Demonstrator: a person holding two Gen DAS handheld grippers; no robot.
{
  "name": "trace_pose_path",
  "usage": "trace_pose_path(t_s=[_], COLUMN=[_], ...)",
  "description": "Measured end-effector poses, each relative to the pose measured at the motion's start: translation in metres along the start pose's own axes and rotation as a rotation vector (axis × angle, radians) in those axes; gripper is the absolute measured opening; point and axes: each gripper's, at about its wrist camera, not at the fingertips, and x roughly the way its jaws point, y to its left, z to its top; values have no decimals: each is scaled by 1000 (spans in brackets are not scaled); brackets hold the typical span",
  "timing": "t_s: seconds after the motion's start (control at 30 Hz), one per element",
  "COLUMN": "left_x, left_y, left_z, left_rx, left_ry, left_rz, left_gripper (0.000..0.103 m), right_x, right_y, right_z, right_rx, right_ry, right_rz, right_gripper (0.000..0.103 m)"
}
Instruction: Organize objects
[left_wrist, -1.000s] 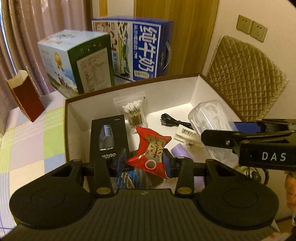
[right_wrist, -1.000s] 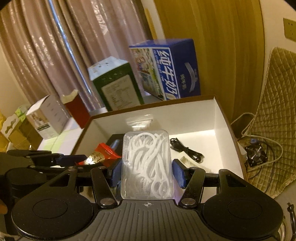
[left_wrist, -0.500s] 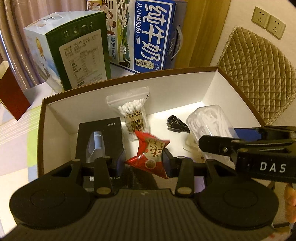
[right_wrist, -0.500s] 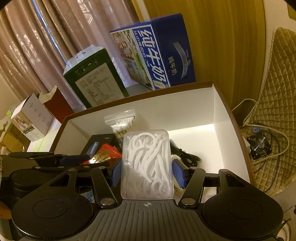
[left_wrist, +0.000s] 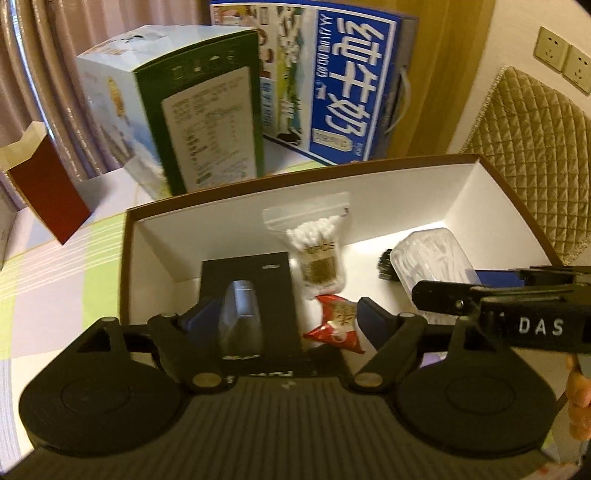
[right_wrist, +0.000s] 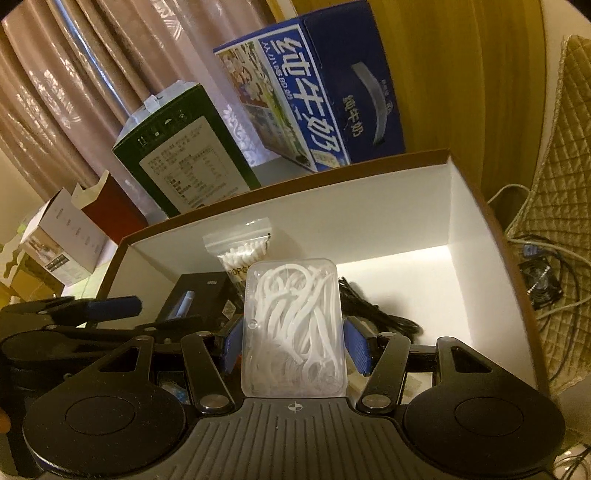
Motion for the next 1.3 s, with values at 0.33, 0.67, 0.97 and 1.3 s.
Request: trace_pose_path(t_s=[0.33,0.67,0.97,1.3], left_x=[-10,-31,-65,-118], left_y=[8,7,7,0], left_z=[-8,-18,-36,-64], left_rx=[-16,-23,-48,-63], left_ry=[7,12,-13,-87], left_rz=[3,0,18,37], left_gripper=[87,95,100,102], right_x=[2,-32,-73,-109], right_y=[1,-4,-1,16], right_z=[4,-12,-32,-59], right_rx=[20,13,36,-42], right_ry=[-12,-56,-109,-140], right_rz=[24,4,-16,-73], right_gripper=[58,84,101,101])
